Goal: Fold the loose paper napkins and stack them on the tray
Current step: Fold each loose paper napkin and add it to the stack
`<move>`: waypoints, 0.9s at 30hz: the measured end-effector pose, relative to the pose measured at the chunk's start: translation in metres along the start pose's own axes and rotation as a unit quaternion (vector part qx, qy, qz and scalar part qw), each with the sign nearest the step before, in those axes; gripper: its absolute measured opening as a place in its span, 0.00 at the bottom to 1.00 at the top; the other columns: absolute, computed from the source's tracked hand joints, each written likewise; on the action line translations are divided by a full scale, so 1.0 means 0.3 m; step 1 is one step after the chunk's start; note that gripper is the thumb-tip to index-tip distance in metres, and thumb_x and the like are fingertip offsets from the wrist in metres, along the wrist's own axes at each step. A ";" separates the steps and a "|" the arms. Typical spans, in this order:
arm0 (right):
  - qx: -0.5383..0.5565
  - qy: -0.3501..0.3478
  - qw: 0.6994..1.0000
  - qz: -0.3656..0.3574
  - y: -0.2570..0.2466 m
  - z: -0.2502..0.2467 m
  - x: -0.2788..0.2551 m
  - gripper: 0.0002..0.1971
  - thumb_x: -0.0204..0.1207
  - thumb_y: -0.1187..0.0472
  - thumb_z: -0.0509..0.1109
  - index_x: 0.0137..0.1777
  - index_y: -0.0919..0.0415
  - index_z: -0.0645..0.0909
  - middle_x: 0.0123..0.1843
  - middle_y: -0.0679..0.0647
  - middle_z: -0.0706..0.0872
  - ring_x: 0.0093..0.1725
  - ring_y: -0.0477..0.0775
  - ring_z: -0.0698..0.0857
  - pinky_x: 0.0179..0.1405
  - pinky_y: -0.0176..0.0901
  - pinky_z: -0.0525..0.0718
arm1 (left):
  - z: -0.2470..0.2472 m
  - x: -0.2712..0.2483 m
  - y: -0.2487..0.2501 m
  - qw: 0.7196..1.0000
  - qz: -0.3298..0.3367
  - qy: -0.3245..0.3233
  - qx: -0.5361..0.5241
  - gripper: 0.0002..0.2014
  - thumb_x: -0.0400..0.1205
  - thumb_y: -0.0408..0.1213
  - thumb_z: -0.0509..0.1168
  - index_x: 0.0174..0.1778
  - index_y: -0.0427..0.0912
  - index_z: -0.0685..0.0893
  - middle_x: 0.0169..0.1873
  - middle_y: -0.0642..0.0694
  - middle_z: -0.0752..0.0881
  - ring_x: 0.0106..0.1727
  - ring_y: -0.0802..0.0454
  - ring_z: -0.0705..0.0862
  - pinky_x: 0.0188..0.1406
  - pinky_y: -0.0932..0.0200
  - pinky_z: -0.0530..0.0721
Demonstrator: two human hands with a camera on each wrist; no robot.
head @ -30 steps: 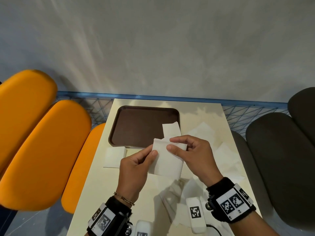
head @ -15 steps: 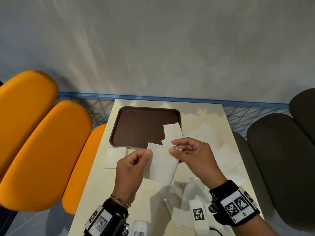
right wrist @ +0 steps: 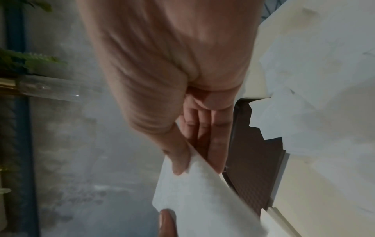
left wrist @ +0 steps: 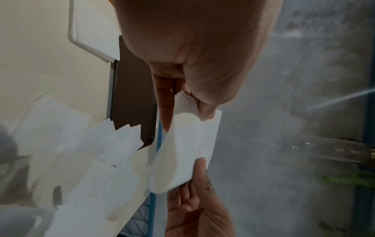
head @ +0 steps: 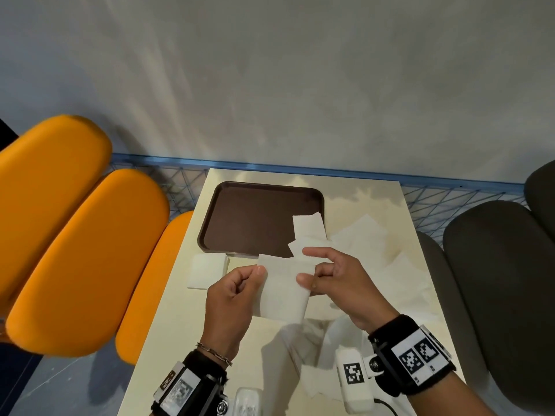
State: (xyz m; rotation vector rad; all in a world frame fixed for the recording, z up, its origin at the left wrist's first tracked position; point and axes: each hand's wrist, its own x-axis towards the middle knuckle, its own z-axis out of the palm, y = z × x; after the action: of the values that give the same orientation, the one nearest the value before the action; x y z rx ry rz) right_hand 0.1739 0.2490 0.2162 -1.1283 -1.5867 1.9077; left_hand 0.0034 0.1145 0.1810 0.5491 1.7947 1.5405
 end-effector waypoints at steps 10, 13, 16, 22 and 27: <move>-0.010 -0.112 0.991 0.078 0.127 0.022 0.057 0.29 0.74 0.68 0.86 0.74 0.58 0.81 0.42 0.60 0.95 0.48 0.63 0.96 0.53 0.54 0.94 | -0.015 -0.063 -0.103 0.996 -0.020 0.081 -0.007 0.07 0.87 0.44 0.72 0.46 0.51 0.94 0.43 0.60 0.92 0.39 0.67 0.87 0.36 0.67 0.86; -0.040 -0.126 0.987 0.088 0.166 0.048 0.073 0.28 0.75 0.70 0.84 0.74 0.59 0.81 0.41 0.61 0.95 0.46 0.61 0.96 0.49 0.51 0.94 | -0.033 -0.086 -0.145 0.993 -0.039 0.111 -0.007 0.07 0.86 0.44 0.72 0.45 0.51 0.94 0.43 0.58 0.93 0.40 0.64 0.88 0.38 0.63 0.88; -0.057 -0.160 0.979 0.109 0.206 0.089 0.101 0.28 0.75 0.68 0.85 0.73 0.58 0.81 0.46 0.63 0.96 0.51 0.63 0.96 0.56 0.58 0.95 | -0.056 -0.094 -0.186 0.989 -0.059 0.136 -0.015 0.07 0.87 0.45 0.72 0.47 0.51 0.93 0.42 0.59 0.92 0.43 0.60 0.88 0.40 0.62 0.87; -0.104 -0.177 0.968 0.147 0.251 0.189 0.186 0.24 0.74 0.73 0.83 0.69 0.64 0.83 0.39 0.60 0.94 0.45 0.61 0.96 0.48 0.53 0.94 | -0.143 0.007 -0.237 0.986 -0.086 0.138 -0.021 0.06 0.87 0.44 0.72 0.47 0.50 0.94 0.42 0.58 0.93 0.47 0.52 0.90 0.44 0.55 0.88; -0.134 -0.180 0.959 0.172 0.292 0.309 0.322 0.20 0.75 0.71 0.84 0.65 0.63 0.85 0.44 0.63 0.95 0.43 0.58 0.95 0.47 0.48 0.94 | -0.256 0.175 -0.287 0.981 -0.120 0.149 0.018 0.07 0.86 0.47 0.72 0.43 0.56 0.94 0.42 0.52 0.94 0.54 0.39 0.91 0.57 0.36 0.92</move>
State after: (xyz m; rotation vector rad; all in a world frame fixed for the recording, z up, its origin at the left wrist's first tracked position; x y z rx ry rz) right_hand 0.0597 0.2410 0.1043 -1.2925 -1.9999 2.2776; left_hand -0.0776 0.0823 0.0890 0.1130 2.0313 1.4840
